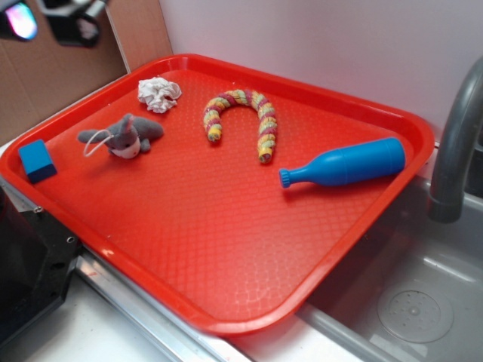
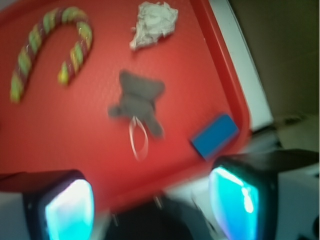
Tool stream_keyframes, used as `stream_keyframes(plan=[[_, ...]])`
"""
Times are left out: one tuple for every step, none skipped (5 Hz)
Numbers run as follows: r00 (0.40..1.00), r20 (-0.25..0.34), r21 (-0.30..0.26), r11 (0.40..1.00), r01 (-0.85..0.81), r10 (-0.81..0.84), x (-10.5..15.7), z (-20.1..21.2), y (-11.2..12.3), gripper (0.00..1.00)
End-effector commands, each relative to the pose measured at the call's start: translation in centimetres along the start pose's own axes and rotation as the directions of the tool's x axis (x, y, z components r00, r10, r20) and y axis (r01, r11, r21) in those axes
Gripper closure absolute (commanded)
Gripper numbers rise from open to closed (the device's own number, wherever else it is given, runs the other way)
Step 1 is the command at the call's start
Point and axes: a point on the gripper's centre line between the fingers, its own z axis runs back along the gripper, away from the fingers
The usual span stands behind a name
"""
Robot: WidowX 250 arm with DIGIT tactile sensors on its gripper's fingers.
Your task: Grab the white paper.
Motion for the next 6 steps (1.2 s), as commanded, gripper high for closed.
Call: stream_keyframes(plan=[[0.948,0.16,-0.008,0.961,-0.276,0.274,6.5,-5.4,2.1,0.0],[0.93,0.216,0.005,0.952,-0.306,0.297,8.4,-6.4,2.3,0.0],[0.914,0.247,0.026,0.941,-0.337,0.321,10.0,-7.8,1.4,0.0],[0.91,0.253,0.016,0.94,-0.342,0.327,11.4,-9.8,1.6,0.0],[0.917,0.228,0.039,0.938,-0.343,0.326,12.4,-11.0,2.5,0.0],[0.926,0.194,0.042,0.94,-0.338,0.324,12.7,-12.1,3.5,0.0]])
